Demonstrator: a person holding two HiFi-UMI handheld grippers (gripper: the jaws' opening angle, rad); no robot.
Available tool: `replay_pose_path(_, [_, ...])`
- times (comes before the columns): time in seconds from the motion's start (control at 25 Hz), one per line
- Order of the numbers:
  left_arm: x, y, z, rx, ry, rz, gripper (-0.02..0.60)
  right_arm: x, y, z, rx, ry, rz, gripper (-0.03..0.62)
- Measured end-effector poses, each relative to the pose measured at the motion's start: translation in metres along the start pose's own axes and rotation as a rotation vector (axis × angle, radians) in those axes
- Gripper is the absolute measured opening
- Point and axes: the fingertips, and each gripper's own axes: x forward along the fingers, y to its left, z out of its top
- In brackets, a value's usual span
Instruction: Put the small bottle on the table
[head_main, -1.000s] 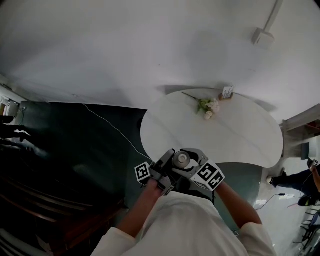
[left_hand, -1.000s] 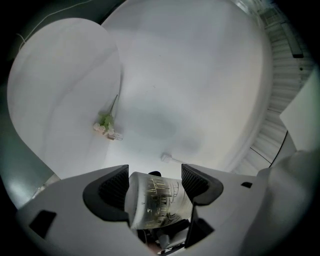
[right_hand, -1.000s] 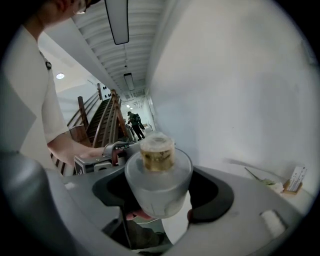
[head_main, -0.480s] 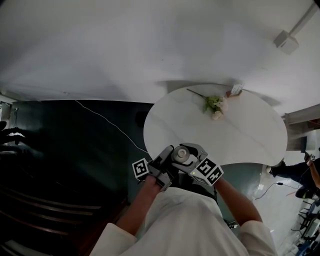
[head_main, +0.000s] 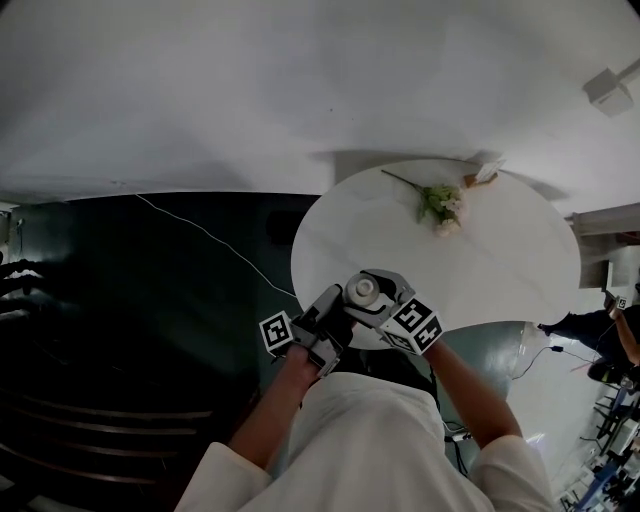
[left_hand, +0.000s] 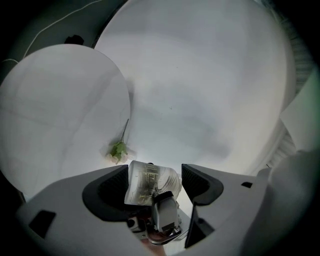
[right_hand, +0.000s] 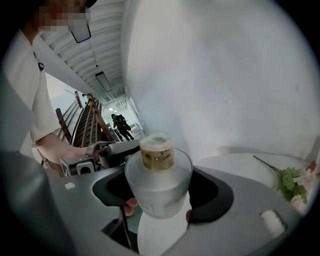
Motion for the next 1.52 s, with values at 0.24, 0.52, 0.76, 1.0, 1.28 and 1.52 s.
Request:
replay_pose_path(0.24, [-0.001,0.013,0.037,-0.003,-0.021,0.024,0.316,0.034,-0.026,-0.005,0.019,0.011,-0.033,0.345])
replay_pose_path(0.52, [-0.005,0.028,0.059,-0.016,-0.070,0.036,0.316,0.067,-0.071,-0.021,0.002,0.050,-0.076,0.345])
replay_pose_path(0.76, [-0.011,0.040,0.071,-0.022,-0.131,0.048,0.314,0.091,-0.107,-0.046,-0.016,0.093,-0.126,0.345])
replay_pose_path(1.0, [-0.013,0.047,0.074,-0.029,-0.150,0.049,0.314,0.115,-0.127,-0.068,-0.033,0.135,-0.143,0.345])
replay_pose_path(1.28, [-0.011,0.051,0.077,-0.034,-0.166,0.047,0.314,0.125,-0.140,-0.076,-0.036,0.137,-0.170,0.345])
replay_pose_path(1.52, [-0.007,0.055,0.084,-0.032,-0.183,0.047,0.314,0.127,-0.152,-0.082,-0.029,0.140,-0.178,0.345])
